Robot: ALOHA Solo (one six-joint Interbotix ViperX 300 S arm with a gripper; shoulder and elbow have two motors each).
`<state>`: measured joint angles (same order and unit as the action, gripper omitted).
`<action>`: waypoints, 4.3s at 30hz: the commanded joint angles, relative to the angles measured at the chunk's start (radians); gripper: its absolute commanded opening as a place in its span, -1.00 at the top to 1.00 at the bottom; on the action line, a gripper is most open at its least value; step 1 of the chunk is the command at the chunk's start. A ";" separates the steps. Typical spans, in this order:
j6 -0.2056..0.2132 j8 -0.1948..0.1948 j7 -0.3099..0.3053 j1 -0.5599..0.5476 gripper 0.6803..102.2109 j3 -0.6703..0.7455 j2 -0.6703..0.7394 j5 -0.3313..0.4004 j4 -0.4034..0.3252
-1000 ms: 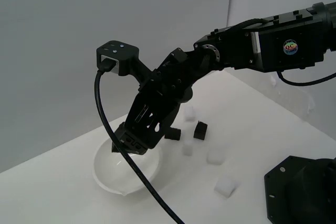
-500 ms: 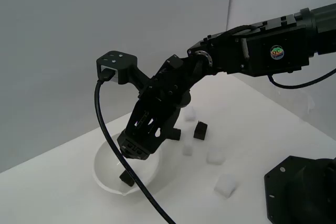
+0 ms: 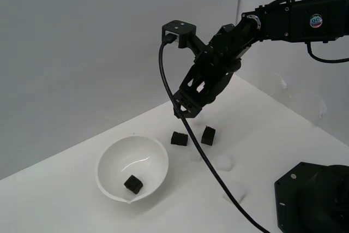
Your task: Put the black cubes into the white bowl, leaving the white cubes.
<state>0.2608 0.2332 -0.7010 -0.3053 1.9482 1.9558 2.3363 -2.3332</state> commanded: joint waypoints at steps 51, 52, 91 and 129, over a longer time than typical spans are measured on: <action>-0.025 0.118 0.048 0.126 -0.96 -0.225 -0.232 0.104 -0.110; -0.023 0.118 0.046 0.126 -0.95 -0.221 -0.230 0.104 -0.110; 0.018 0.072 -0.080 0.011 0.96 0.179 0.173 -0.048 0.038; 0.091 -0.029 0.078 -0.350 -0.98 -0.109 -0.115 -0.146 0.140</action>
<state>0.3344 0.1963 -0.6197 -0.6458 1.8162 1.8239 2.2166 -2.2151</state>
